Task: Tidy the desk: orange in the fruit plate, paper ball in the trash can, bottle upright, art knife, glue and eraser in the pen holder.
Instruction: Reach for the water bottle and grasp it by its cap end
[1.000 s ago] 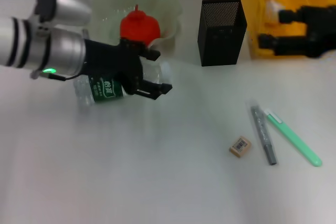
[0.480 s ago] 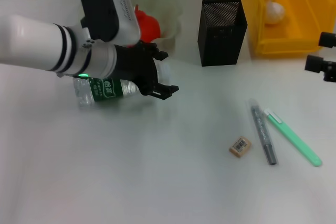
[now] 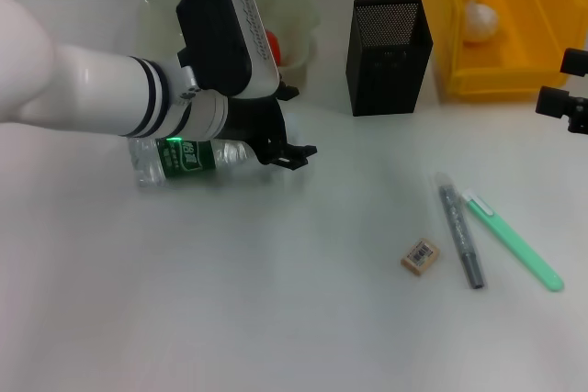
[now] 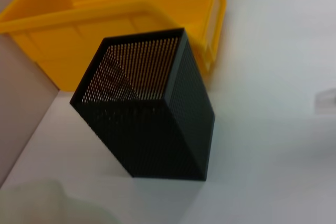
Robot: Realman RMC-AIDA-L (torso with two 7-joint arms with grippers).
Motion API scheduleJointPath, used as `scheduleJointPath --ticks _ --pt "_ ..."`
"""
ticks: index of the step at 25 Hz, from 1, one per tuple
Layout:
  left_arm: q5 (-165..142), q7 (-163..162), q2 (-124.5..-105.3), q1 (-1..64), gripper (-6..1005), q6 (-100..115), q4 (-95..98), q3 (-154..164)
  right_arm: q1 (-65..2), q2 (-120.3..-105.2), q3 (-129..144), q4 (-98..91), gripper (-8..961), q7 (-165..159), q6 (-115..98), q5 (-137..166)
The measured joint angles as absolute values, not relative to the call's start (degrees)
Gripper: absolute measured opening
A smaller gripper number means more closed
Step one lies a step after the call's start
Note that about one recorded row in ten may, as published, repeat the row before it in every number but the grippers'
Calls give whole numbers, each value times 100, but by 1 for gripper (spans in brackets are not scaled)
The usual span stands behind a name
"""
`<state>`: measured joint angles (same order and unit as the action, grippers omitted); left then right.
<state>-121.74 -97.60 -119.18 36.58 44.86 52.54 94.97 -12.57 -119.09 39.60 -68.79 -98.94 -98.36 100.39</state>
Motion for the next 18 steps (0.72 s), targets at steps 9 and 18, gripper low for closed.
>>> scheduleJointPath --ticks 9,18 --pt "-12712 -10152 -11918 3748 690 4094 5175 9807 -1303 -11910 3818 -6868 839 -9942 -9853 10022" --pt "-12858 -10260 -11918 3823 686 4190 5141 9834 -1369 -11909 3814 -6858 839 -9976 -9841 10013"
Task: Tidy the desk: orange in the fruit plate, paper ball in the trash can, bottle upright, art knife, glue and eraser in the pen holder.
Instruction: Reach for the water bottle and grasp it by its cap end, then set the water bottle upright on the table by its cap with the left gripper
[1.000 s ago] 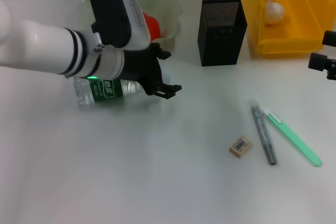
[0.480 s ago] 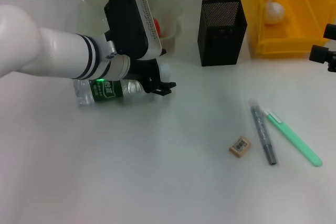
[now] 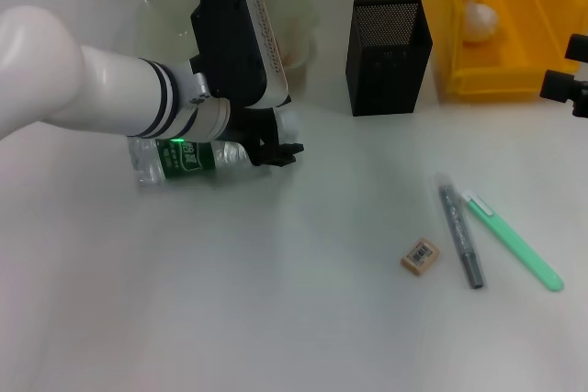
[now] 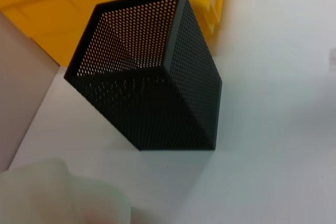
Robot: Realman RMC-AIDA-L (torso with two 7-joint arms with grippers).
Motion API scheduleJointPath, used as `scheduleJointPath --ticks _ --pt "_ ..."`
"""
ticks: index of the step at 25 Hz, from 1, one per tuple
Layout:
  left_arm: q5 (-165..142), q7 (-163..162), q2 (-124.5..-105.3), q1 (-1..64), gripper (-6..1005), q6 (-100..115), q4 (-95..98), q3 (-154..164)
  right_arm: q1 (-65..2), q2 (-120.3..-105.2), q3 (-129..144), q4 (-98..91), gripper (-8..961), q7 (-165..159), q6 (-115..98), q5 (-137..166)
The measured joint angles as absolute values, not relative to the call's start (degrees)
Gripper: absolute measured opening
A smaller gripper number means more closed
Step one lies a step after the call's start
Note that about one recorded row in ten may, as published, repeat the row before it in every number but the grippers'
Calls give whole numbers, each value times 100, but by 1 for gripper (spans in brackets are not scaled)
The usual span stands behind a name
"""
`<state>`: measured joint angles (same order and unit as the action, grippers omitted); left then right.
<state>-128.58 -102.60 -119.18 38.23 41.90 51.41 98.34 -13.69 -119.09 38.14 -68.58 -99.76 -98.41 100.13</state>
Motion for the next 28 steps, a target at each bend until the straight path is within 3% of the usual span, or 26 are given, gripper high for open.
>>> scheduleJointPath --ticks 6,17,28 --pt "-13085 -10369 -11918 3881 672 4317 5144 9843 -1455 -11905 3814 -6793 838 -9982 -9834 10013" --pt "-13280 -10461 -11918 3931 455 4438 5172 9844 -1514 -11900 3814 -6767 838 -9999 -9834 10022" --pt "-12474 -10556 -11858 2034 450 5285 7900 9162 -1699 -11900 3825 -6770 838 -10002 -9886 10007"
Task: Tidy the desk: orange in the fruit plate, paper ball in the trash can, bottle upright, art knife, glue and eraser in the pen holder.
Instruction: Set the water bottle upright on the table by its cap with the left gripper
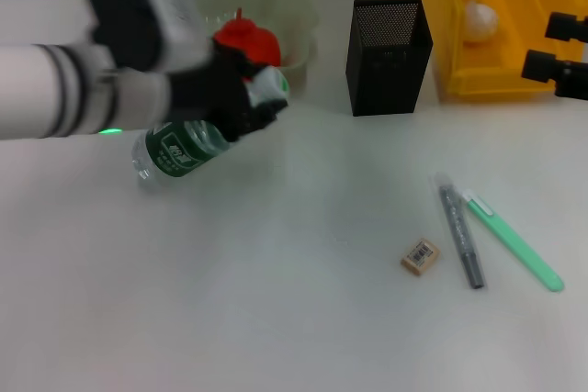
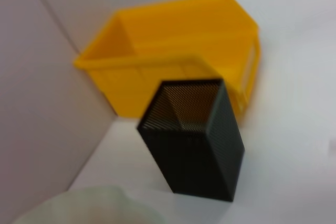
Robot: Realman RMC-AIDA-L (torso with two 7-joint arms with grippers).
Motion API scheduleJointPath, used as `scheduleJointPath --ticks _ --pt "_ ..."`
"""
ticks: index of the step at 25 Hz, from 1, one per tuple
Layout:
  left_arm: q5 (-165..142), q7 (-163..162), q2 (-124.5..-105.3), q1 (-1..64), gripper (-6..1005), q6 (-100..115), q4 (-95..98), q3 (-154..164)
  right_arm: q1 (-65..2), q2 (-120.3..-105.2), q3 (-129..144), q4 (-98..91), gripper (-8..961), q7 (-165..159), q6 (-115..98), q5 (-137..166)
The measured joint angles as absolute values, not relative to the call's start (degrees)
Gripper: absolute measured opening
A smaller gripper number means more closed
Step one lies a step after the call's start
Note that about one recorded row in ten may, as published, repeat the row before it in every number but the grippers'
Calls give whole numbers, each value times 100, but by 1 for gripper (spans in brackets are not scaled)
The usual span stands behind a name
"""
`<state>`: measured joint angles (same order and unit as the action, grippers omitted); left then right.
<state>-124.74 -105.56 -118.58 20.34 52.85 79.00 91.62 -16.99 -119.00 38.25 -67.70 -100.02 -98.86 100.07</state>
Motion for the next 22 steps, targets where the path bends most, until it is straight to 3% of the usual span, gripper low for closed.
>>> scheduleJointPath --ticks 7,14,22 --pt "-11340 -10501 -11843 1146 460 5758 8495 8012 -1906 -11921 3871 -6677 838 -9971 -9884 9990" --pt "-10396 -10171 -11834 840 471 6124 8148 7160 -2024 -11920 3876 -6547 838 -9935 -9880 9963" --pt "-9847 -9734 -11837 907 483 6420 7440 6660 -2106 -11927 3879 -6548 837 -9961 -9890 9955"
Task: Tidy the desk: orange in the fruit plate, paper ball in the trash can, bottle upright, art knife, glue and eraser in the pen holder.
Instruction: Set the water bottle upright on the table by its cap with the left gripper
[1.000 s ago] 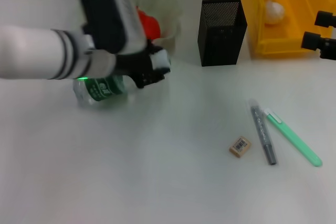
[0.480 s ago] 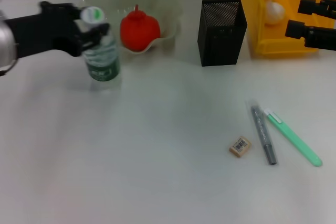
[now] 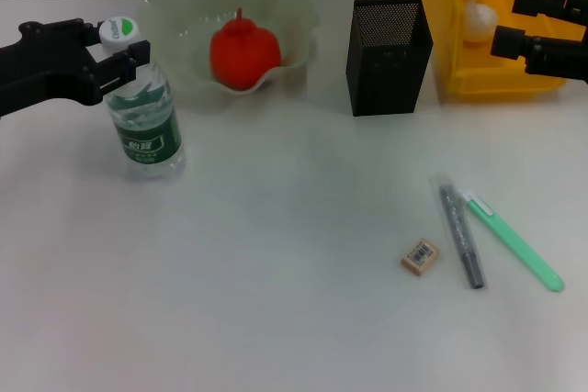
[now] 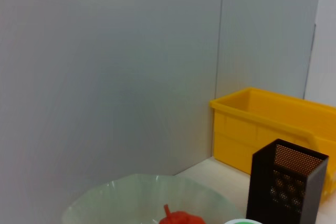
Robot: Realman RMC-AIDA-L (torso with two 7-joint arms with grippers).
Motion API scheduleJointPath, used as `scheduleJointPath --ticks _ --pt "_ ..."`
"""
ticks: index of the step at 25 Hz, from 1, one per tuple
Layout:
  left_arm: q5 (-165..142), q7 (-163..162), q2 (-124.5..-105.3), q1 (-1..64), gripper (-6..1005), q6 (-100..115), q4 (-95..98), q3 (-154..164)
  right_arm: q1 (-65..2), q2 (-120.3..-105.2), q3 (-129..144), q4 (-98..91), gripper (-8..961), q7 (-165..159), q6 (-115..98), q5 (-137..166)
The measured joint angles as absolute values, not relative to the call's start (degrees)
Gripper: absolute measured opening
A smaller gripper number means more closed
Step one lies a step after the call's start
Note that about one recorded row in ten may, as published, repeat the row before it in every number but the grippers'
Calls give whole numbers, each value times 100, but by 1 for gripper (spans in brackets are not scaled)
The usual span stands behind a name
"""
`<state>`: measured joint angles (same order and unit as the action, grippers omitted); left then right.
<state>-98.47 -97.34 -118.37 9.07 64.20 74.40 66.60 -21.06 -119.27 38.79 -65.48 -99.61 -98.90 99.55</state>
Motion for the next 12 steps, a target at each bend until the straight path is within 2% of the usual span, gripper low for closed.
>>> scheduleJointPath --ticks 12 --pt "-9541 -9350 -11836 1259 501 6490 6752 6305 -2135 -11927 3885 -6493 837 -9979 -9848 9955"
